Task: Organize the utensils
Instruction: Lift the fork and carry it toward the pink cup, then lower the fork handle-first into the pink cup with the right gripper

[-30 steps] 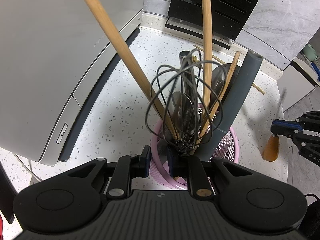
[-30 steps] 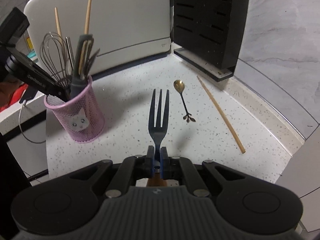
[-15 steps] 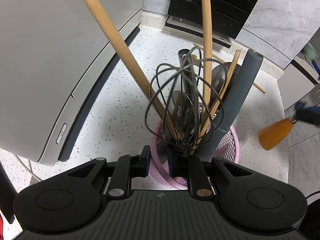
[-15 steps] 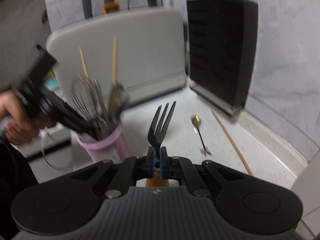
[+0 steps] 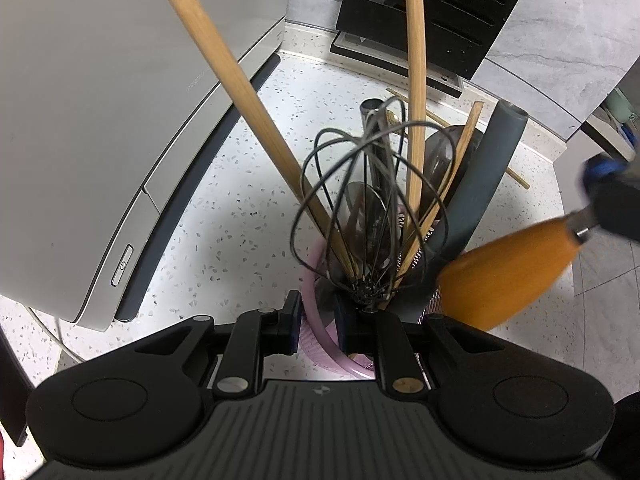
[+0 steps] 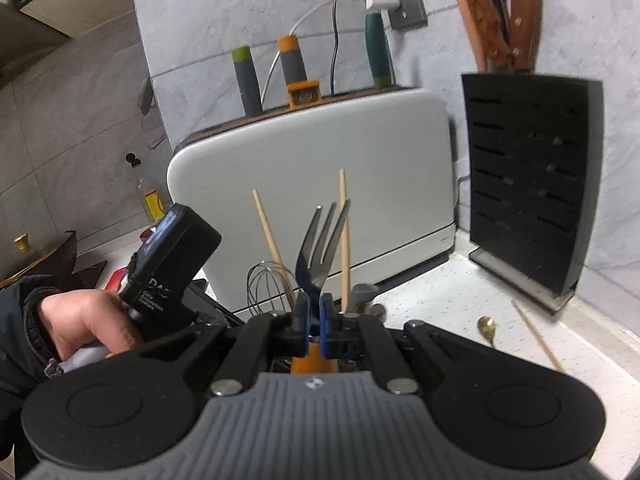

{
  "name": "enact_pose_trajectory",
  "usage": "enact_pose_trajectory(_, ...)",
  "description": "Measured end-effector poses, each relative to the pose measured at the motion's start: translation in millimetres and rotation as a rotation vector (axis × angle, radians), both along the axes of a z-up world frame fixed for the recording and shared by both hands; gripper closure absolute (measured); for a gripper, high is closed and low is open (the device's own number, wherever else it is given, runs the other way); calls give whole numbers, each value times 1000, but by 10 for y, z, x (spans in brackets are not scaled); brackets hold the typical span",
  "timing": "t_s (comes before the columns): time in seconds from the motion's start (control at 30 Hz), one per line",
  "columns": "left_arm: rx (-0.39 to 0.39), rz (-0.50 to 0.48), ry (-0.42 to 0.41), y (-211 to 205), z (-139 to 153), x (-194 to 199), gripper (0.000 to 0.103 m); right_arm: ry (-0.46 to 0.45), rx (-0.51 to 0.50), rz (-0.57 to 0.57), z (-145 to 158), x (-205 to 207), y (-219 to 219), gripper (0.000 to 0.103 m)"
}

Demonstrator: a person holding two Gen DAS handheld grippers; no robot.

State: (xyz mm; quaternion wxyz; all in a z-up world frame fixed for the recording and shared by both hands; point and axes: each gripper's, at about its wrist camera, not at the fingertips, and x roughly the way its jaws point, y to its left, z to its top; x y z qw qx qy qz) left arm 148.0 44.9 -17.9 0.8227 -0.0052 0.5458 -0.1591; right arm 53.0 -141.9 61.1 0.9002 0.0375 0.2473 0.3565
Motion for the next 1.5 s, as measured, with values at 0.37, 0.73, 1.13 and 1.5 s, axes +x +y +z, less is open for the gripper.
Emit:
enact_pose_trajectory(0.37, -5, 2, 5, 19, -12, 19, 84, 21, -11, 11, -92, 23, 62, 102)
enact_pose_trajectory(0.73, -9, 3, 6, 32, -29, 18, 85, 249, 174, -90, -509, 232, -182, 103)
enact_pose_trajectory(1.13, -9, 11, 19, 37, -37, 23, 88, 45, -71, 71, -502, 15, 143, 103)
enact_pose_trajectory(1.5, -17, 19, 22, 53, -49, 40, 88, 227, 148, 20, -686, 249, -80, 102)
